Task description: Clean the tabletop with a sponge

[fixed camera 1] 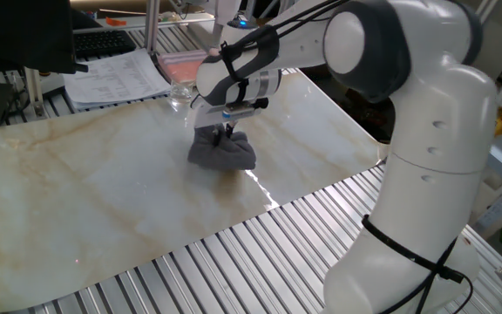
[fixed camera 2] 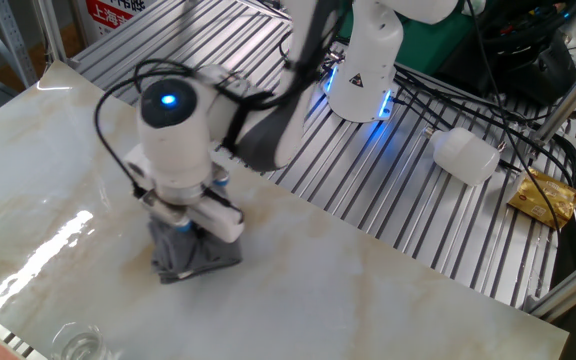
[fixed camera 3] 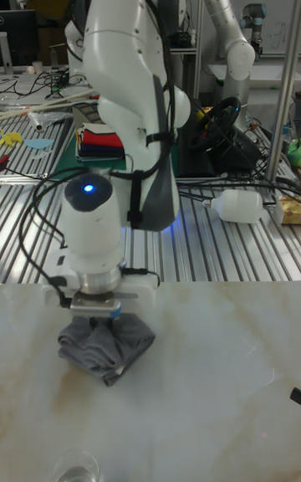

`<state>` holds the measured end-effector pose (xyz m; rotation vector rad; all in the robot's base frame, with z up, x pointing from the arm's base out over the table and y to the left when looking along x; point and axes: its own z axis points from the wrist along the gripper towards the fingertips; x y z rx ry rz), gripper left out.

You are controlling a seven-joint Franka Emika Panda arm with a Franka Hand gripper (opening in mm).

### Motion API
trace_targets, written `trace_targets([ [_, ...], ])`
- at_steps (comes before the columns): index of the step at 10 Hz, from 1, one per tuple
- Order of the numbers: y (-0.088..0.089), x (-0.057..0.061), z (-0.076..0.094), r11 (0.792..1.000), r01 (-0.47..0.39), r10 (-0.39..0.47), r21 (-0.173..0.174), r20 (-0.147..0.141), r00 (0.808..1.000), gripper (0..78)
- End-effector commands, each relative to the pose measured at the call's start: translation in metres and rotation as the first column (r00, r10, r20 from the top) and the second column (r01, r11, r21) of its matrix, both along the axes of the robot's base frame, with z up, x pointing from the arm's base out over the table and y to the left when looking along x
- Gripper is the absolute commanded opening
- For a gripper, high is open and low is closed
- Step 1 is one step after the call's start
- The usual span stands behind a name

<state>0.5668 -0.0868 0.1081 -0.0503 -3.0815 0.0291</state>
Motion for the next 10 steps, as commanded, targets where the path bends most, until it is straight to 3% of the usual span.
trace_targets([
  [1, 0.038, -0.017, 0.033, 1.0, 0.02, -0.02, -0.005, -0.036, 0.999, 1.2],
  [5, 0.058, -0.016, 0.034, 1.0, 0.03, -0.03, -0.003, -0.037, 0.999, 1.2],
  [8, 0.092, -0.017, 0.027, 0.999, 0.05, -0.05, -0.005, -0.037, 0.998, 1.2],
  [10, 0.098, -0.019, 0.024, 0.999, 0.047, -0.047, -0.009, -0.039, 0.998, 1.2],
])
